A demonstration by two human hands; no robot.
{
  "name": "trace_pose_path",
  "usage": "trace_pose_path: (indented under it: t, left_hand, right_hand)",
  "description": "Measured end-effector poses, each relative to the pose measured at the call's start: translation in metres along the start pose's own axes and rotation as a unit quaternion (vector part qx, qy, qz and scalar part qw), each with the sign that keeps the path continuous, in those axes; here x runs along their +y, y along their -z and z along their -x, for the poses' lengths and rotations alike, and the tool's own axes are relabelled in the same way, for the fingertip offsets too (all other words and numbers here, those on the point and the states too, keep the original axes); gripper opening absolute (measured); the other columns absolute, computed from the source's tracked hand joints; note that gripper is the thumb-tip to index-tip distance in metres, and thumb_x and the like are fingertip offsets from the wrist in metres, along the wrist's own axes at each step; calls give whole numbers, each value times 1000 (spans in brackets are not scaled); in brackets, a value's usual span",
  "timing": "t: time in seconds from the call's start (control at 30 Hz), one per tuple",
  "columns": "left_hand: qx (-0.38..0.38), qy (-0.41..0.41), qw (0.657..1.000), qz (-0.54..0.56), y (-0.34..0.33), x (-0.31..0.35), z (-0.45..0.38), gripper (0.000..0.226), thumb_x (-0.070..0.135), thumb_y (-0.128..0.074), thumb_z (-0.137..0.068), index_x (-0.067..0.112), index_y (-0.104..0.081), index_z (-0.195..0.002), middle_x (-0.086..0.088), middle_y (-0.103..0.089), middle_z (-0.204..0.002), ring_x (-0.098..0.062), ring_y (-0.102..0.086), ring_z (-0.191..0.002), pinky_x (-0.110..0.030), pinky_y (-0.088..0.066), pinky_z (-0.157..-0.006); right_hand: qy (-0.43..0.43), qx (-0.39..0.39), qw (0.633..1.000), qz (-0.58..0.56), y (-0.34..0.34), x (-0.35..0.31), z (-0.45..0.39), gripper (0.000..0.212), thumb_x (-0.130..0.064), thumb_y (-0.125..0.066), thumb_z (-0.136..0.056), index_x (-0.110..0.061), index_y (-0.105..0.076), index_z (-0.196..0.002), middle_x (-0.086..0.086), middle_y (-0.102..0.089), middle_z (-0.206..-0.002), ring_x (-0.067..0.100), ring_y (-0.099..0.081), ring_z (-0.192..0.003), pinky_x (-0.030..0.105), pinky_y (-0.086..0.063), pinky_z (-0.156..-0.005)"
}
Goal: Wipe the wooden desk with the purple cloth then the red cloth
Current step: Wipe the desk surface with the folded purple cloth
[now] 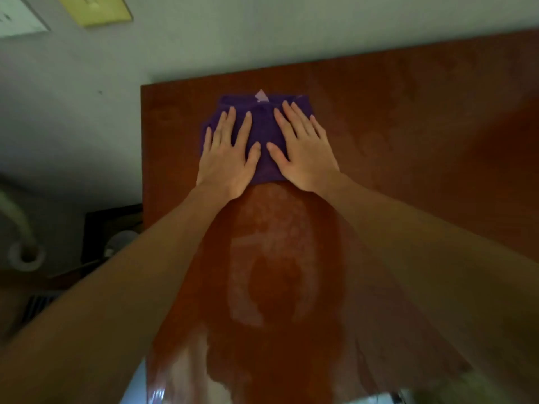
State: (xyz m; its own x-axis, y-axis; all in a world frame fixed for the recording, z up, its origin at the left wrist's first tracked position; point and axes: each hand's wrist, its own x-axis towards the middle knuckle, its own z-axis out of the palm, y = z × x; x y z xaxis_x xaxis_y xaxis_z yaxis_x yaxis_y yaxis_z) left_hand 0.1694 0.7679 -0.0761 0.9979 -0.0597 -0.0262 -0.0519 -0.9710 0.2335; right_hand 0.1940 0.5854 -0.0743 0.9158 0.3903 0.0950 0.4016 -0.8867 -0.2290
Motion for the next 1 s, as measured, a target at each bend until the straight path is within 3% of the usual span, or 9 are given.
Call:
trace_pose_path:
  t: [0.43,0.63,0.83,1.0]
  left_hand:
    - [-28,-6,999,18,-30,109,230,66,50,-19,-104,23,-6,-163,-8,0,-171,-23,2,-158,-45,0,-128]
    - [-31,-7,999,14,-39,147,306,66,48,-17,-104,20,-5,-163,-10,0,-171,-23,4,-158,-48,-4,-128]
    - [-17,4,1000,11,-42,153,313,66,51,-21,-105,22,-9,-163,-9,-6,-170,-23,-2,-158,-47,-7,-128]
    - [-2,-25,999,23,-42,146,263,64,51,-23,-105,23,-12,-162,-9,-11,-170,-23,-7,-157,-46,-10,-128]
  right_hand:
    - [-12,1,1000,-3,22,-6,256,69,-53,-32,-106,-13,-24,-163,7,-21,-171,19,-15,-160,44,-15,-130]
    - [-5,-7,1000,10,31,-4,335,68,-53,-32,-107,-15,-24,-163,5,-19,-172,16,-12,-160,43,-16,-130]
    - [17,-12,1000,5,37,7,342,68,-54,-33,-107,-16,-25,-163,4,-20,-172,15,-12,-160,41,-14,-131]
    - [22,-3,1000,-1,35,30,305,68,-53,-35,-107,-17,-24,-163,3,-21,-172,15,-10,-160,39,-10,-131]
